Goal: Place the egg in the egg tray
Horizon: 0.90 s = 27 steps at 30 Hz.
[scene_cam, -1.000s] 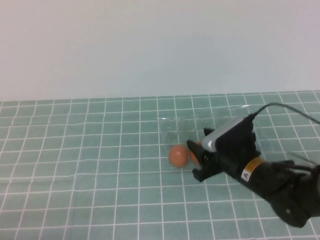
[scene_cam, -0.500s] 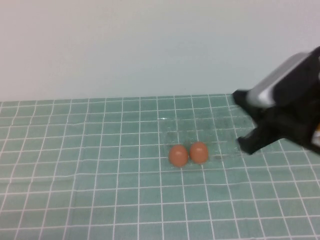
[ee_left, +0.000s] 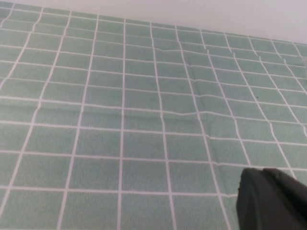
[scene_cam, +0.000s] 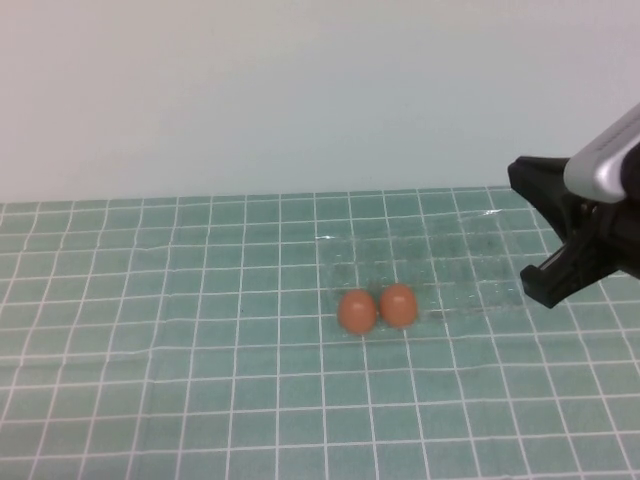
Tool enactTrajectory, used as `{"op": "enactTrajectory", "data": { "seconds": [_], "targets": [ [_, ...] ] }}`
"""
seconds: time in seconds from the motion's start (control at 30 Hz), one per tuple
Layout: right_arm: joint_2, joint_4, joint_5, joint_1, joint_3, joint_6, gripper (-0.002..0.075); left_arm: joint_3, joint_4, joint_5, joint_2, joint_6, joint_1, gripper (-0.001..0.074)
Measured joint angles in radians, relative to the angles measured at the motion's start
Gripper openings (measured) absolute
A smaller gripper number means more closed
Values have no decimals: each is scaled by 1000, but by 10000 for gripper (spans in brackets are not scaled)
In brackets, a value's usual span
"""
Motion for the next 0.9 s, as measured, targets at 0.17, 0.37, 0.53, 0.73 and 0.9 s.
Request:
{"op": "enactTrajectory", "data": {
  "seconds": [0.17,0.37,0.53,0.73,0.9],
  "targets": [
    [-19,5,26,-12,0,-2,0,0,0,0,0,0,-2,-1],
    [-144,1,183,-131,0,-2,0,0,0,0,0,0,-3,-1],
    [-314,-33,320,-281,40,-2,0,0,0,0,0,0,-3,-1],
    [-589,-37,310,-477,270,51,-1,0,0,0,0,0,-3,-1],
    [-769,-37,293,-574,493,84,-1,0,0,0,0,0,-3,-1]
  ]
}}
